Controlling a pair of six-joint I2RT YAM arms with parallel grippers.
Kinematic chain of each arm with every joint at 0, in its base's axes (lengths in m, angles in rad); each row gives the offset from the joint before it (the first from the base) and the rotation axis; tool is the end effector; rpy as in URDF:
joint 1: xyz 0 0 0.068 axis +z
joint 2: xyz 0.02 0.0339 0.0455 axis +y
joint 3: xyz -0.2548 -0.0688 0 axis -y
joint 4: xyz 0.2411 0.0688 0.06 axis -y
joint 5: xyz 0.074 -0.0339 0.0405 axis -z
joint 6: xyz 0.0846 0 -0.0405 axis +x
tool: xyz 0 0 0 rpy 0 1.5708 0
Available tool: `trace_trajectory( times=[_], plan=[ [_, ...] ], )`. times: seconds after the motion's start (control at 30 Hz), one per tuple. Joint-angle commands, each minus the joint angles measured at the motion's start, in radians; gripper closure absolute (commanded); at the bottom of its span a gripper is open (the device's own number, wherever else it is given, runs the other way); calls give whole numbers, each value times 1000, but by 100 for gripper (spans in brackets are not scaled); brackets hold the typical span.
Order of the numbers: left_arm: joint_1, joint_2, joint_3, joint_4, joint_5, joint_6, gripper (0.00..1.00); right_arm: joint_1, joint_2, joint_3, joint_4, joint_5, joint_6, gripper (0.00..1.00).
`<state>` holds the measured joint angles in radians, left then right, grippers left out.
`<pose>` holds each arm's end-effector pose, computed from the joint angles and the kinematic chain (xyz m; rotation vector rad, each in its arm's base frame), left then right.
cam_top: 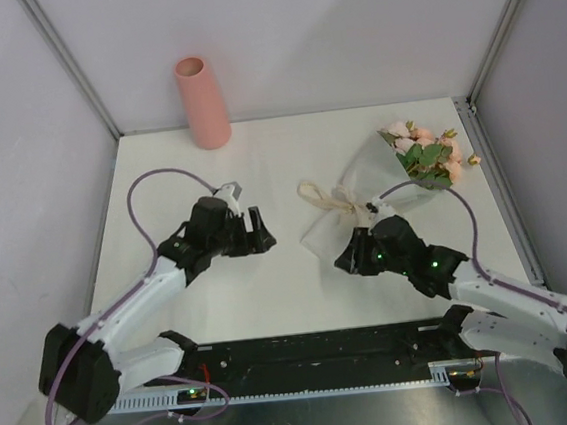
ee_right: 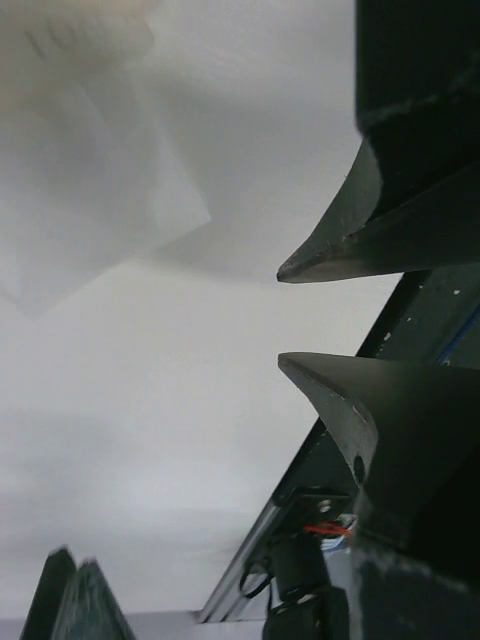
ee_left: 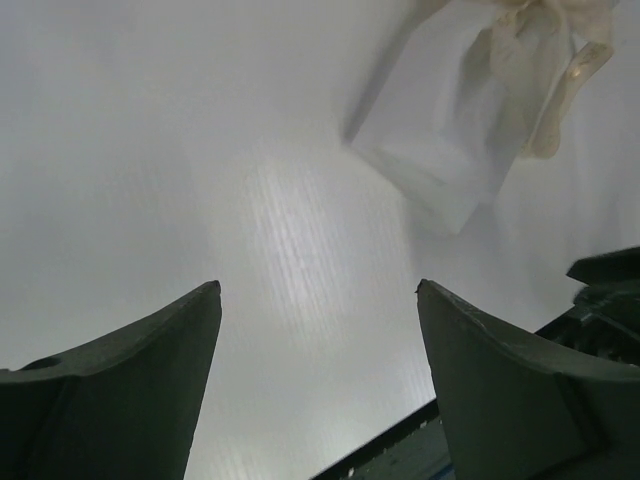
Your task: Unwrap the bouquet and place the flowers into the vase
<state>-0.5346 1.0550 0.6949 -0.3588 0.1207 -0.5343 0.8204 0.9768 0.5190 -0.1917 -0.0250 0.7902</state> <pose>0.2185 -0.1412 0.2023 0.0656 2.3810 -0.6741 0.1665 0.1817 0.1760 -0.0507 2.3772 0.8714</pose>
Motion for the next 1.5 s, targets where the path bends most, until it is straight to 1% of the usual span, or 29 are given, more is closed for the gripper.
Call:
trace_trajectory(
  times=[0.0, 0.2, 0.33, 0.53, 0.73, 0.77, 0.8, 0.83, 0.93, 1.07, 1.13, 1.23, 1.47],
  plan=[
    [-6, 181, 149, 180, 116, 50, 18, -54, -139, 59, -145, 118, -64, 60],
    [-21, 477, 303, 317, 256, 85, 26, -102, -243, 62, -176, 198, -132, 60],
    [-64, 607, 380, 333, 311, 131, 27, -130, -267, 62, -190, 181, -162, 59],
    [-116, 728, 413, 339, 306, 173, 25, -138, -281, 62, -224, 180, -178, 59],
    [-131, 787, 411, 348, 291, 195, 27, -139, -287, 62, -221, 188, -187, 59],
    [-135, 794, 408, 350, 291, 195, 28, -139, -285, 62, -220, 188, -188, 59],
    [-138, 799, 406, 351, 294, 193, 33, -138, -283, 62, -218, 190, -189, 59],
    [-142, 802, 402, 352, 294, 189, 37, -138, -280, 62, -217, 189, -189, 59],
    [-155, 787, 375, 387, 282, 174, 59, -138, -273, 62, -217, 186, -187, 60],
    [-163, 697, 303, 394, 232, 139, 87, -139, -263, 60, -221, 198, -192, 60],
    [-164, 641, 256, 394, 218, 119, 96, -139, -252, 56, -216, 208, -207, 60],
    [-164, 554, 179, 395, 204, 90, 99, -141, -221, 54, -195, 210, -250, 60],
    [-167, 382, -2, 423, 165, 28, 100, -150, -151, 53, -102, 120, -289, 59]
  ],
)
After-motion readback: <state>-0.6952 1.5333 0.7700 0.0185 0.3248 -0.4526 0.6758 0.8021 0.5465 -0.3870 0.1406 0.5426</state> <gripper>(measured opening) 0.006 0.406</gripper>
